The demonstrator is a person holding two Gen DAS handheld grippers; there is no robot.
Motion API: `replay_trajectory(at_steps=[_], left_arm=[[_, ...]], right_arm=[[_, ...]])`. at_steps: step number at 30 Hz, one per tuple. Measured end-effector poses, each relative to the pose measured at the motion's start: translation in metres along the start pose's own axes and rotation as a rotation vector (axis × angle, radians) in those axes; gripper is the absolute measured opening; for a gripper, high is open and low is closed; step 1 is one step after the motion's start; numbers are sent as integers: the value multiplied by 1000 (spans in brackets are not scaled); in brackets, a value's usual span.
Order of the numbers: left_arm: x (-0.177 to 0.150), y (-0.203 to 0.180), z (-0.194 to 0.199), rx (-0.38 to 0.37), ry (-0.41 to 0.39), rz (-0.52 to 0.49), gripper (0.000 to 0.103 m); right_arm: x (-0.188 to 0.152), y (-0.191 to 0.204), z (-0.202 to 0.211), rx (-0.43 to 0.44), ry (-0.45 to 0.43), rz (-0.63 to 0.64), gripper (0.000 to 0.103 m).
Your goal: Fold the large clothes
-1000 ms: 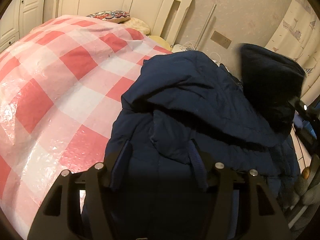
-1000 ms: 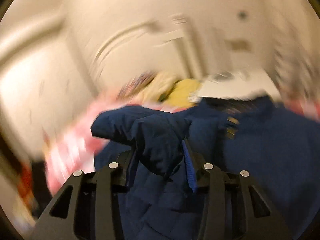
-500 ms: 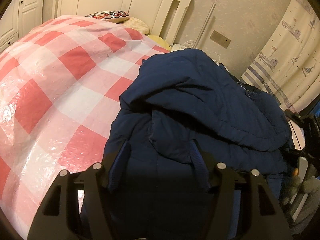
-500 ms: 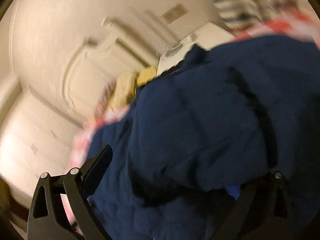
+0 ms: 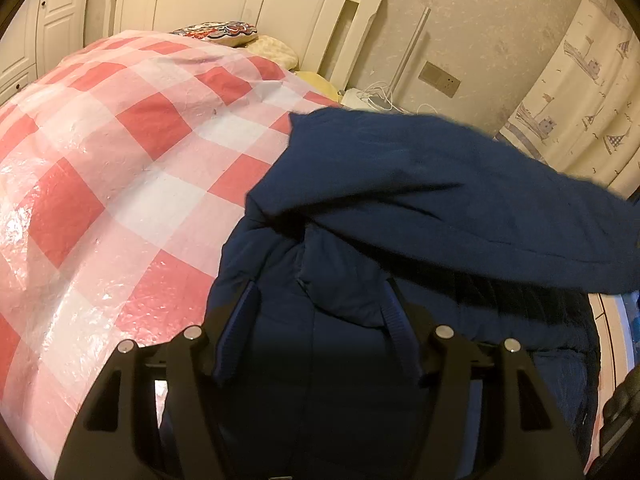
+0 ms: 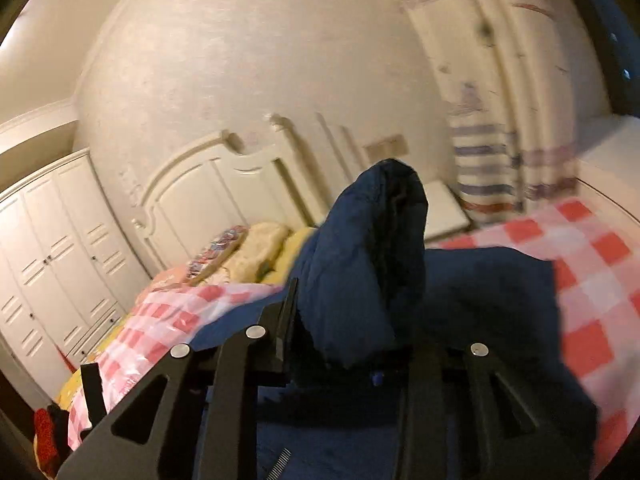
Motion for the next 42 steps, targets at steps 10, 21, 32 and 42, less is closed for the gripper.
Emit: replay_trajectory(at_steps=[10, 21, 32, 42], left_arm=[[0, 0, 0, -3, -2, -3, 66], [1, 0, -1, -6, 0, -1, 68], [-6, 25, 52, -75, -283, 125, 64], [80, -29, 97, -90, -303, 40, 95]], right_arm=[[-42, -60, -45, -53, 229, -127, 34], [-35, -60, 29, -292, 2, -209, 49], [-53, -3, -79, -441, 352, 212, 49], [-56, 3, -83, -451, 361, 222, 52]])
Point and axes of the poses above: each gripper's, at about its wrist camera, not at the fingertips, and z roughly against the way its jaws point, y to its left, x to its top, the point moved 2 cm from there along -z, roughly the way its jaws point, and after that the axes turned 15 degrees about y, right-handed, at the moved point
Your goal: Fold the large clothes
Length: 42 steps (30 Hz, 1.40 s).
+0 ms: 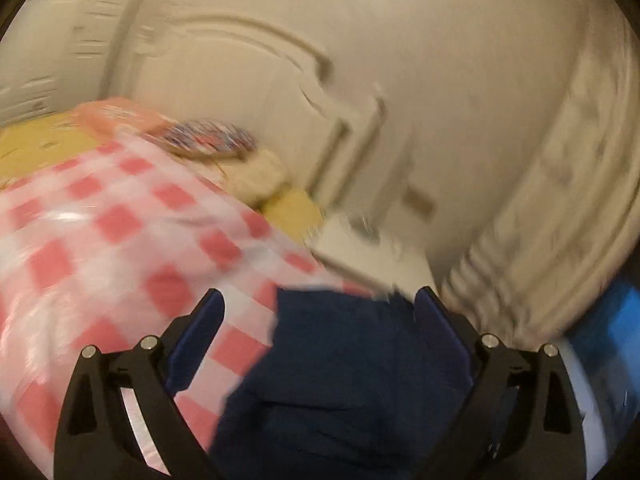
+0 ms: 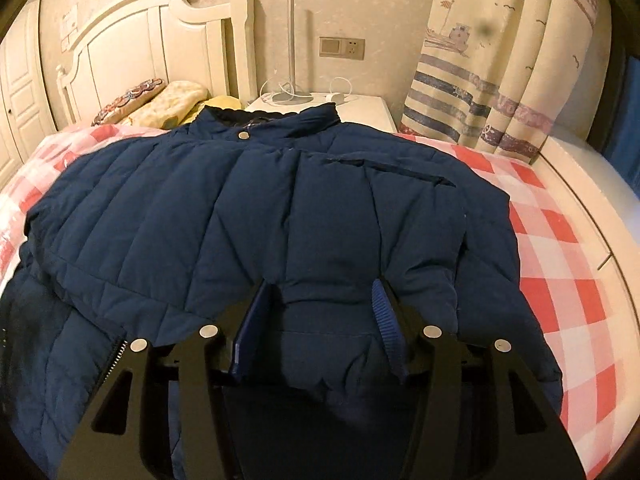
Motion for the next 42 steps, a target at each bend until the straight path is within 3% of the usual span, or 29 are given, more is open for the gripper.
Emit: replay_trajectory(at_steps=[5, 7, 9, 11, 14, 17, 20, 23, 27, 30, 32, 34, 36, 39, 42], left_arm=[[-22, -25, -100, 54, 244, -86, 95], [-45, -21, -142, 143, 325, -132, 95], [-60, -27, -152, 208, 294, -223, 99], [-58, -31, -151, 234, 314, -239, 99], [-37, -36, -139, 163, 304, -195, 97], [-7, -44, -136, 182, 247, -200, 99], [9, -48, -160, 218, 309, -189, 99], [-3, -40, -207, 301, 421, -217, 101], [-10, -51, -199, 369, 372, -286, 100], [-17, -68, -165, 306, 280, -306, 98], [-27, -87, -152, 285, 237, -384, 99], [-49, -104, -160, 260, 276, -478, 100], [-67, -107, -182, 280, 336, -517, 101], [-73, -103, -188, 261, 309, -509, 101], [-74, -100, -188, 236, 311, -496, 101]], right_arm=[[0, -2, -2, 13, 1, -7, 52], [1, -2, -2, 14, 1, -6, 52], [1, -2, -2, 21, 0, -4, 53], [0, -2, -2, 26, 0, 0, 56], [1, 0, -2, 31, 1, 7, 60], [0, 1, -3, 32, 0, 14, 62], [0, 2, -3, 33, 0, 15, 62], [0, 2, -2, 31, 0, 16, 62], [0, 1, -2, 37, -3, 16, 63], [0, 1, -1, 45, -6, 16, 65], [0, 1, 0, 53, -9, 16, 68], [-1, 1, 1, 58, -15, 11, 69], [-1, 0, 2, 65, -21, 5, 70], [-3, -4, 7, 92, -49, -13, 72], [-9, -26, 24, 187, -144, -103, 77]])
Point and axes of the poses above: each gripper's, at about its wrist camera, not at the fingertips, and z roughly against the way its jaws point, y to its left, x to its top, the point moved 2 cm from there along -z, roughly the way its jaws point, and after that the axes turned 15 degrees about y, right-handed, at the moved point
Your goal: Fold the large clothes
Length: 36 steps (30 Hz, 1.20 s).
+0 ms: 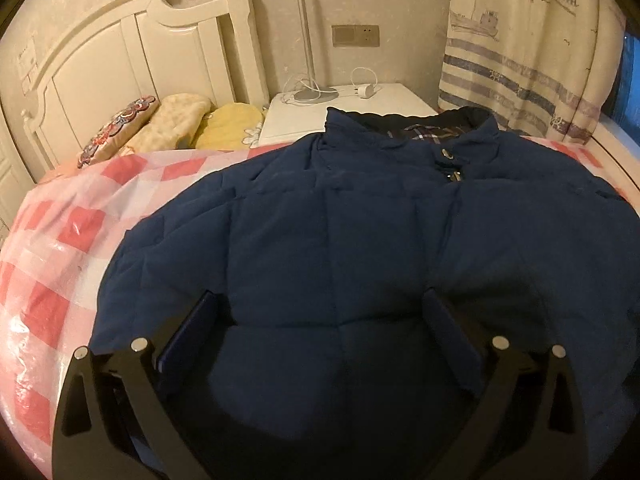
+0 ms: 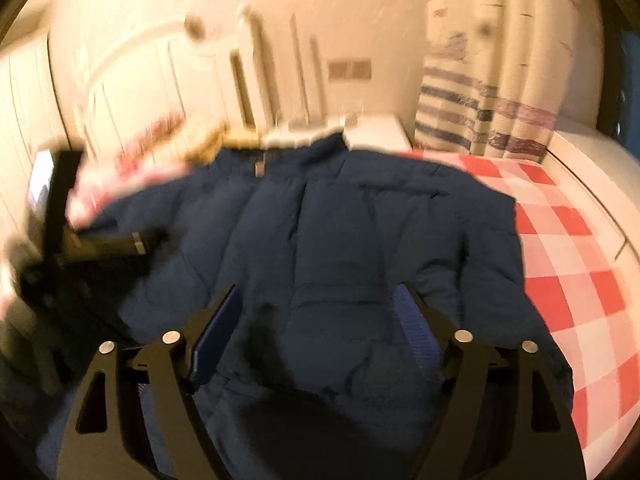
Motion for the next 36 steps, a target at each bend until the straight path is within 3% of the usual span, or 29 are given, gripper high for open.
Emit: replay_trajectory(at_steps=[4, 6, 9, 11, 14, 16, 17, 22, 27, 31, 36], left_arm=[[-1, 0, 0, 9, -5, -1, 101], [0, 0, 1, 5, -6, 1, 101], [0, -1, 1, -4, -8, 6, 101], [-1, -1, 2, -5, -9, 7, 101], [-1, 0, 2, -5, -9, 7, 101], [-1, 0, 2, -9, -11, 7, 101], [-1, 0, 2, -13, -13, 9, 101], [-1, 1, 2, -16, -12, 10, 101], [-1, 0, 2, -19, -12, 12, 101], [-1, 0, 3, -22, -16, 12, 101], [-1, 1, 3, -20, -16, 12, 101]], right_arm=[[3, -42, 35, 97, -153, -225, 77], [14, -38, 45, 78, -170, -196, 77], [39, -3, 42, -60, -127, -9, 77], [59, 15, 26, -124, -78, 86, 71], [75, 9, -9, -145, 8, 74, 68], [74, -6, -54, -161, 154, 48, 68], [69, -11, -69, -156, 172, 59, 69], [65, -11, -57, -153, 147, 34, 68], [51, -4, -17, -135, 54, 26, 70], [29, 7, -41, -219, 143, 140, 72], [29, 7, -40, -221, 167, 108, 71]])
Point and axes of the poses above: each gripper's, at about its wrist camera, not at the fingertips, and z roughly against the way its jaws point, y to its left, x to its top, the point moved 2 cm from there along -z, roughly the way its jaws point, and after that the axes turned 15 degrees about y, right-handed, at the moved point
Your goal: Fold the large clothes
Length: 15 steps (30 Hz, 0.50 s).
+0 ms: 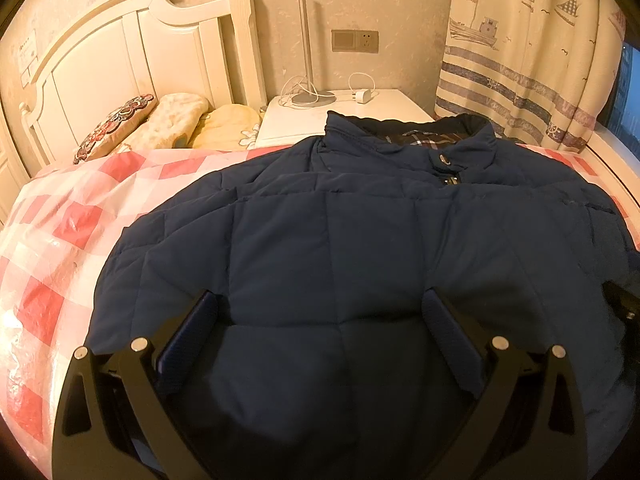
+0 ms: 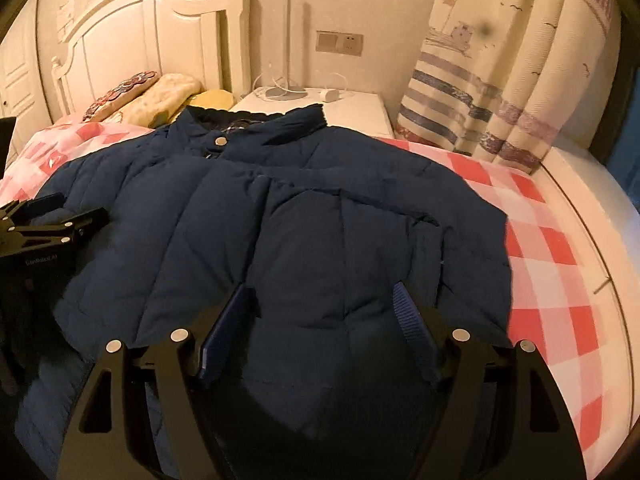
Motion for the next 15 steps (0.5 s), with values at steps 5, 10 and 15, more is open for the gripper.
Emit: replay_trajectory(at_steps=[5, 10, 15], left_arm=[[0, 0, 0, -2, 0, 0, 101], [-1, 0, 0, -1, 0, 1, 101], [0, -1, 0, 2, 0, 0, 101]], right_arm=[[-24, 13, 27, -50, -79, 8, 85], [-27, 13, 6, -11, -1, 29, 87], [-27, 12, 2, -8, 7, 27, 87]])
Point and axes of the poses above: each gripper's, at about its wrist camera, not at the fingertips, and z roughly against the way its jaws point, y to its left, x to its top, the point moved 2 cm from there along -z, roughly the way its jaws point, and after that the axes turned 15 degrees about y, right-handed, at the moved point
